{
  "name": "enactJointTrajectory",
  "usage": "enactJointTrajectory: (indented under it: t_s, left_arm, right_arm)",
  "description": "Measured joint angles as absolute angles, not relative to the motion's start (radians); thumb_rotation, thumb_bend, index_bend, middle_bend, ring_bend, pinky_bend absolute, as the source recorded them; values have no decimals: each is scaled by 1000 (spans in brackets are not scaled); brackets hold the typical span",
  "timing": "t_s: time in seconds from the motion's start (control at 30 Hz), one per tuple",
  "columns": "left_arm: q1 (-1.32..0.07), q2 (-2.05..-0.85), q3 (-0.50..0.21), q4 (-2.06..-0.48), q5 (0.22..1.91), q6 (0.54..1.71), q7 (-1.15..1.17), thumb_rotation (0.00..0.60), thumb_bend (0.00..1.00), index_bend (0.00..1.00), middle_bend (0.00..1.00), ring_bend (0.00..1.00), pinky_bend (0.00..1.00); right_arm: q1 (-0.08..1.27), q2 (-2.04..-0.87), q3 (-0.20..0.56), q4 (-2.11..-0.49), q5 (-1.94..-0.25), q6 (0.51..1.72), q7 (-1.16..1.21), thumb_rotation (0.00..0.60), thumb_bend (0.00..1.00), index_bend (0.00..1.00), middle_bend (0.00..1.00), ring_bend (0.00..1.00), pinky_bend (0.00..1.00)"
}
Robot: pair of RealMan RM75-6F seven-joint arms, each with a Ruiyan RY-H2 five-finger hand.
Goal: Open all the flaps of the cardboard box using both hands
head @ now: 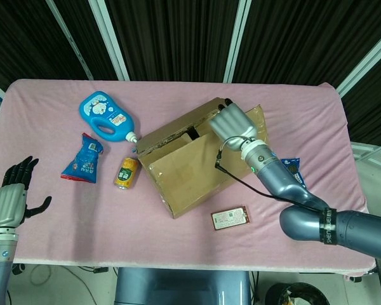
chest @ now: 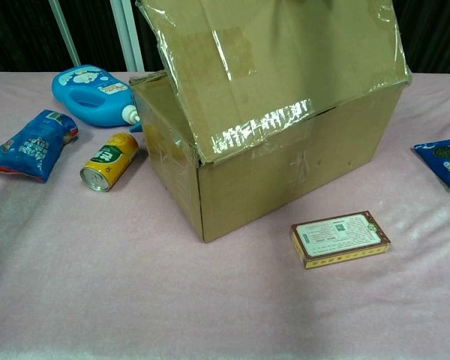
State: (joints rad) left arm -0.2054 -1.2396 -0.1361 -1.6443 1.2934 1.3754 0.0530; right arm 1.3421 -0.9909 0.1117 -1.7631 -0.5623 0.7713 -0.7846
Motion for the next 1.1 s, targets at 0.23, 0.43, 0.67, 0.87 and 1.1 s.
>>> enactJointTrajectory:
  t_s: [0.23,0.43,0.67,0.87,1.1]
  left_arm:
    - [-206,-1244,-138,-1641,1289,1373,55,600,263,0,0,0,0]
    - [-205,-1249,-140,-1637,1287,1376,58,600,264,0,0,0,0]
    - [-206,-1255,-141,-1632,1285,1378,67,600,265,0,0,0,0]
    - [-204,-1258,-144,-1630,1281,1381,73,600,265,0,0,0,0]
    - [-204,-1261,-145,-1629,1276,1382,82,600,265,0,0,0,0]
  right_arm:
    - [1333,-911,104,-1862,-543,796,-766,600,1000,590,556,289,217]
    - [1300,-845,121,-1941,-600,808,-705,600,1000,589,557,289,217]
    - [1250,-776,141,-2007,-683,803,-627,600,929,589,549,286,217]
    - [1202,-729,154,-2034,-744,792,-566,600,756,562,516,260,217]
    - [1146,-680,161,-2049,-803,793,-513,600,729,559,513,258,217]
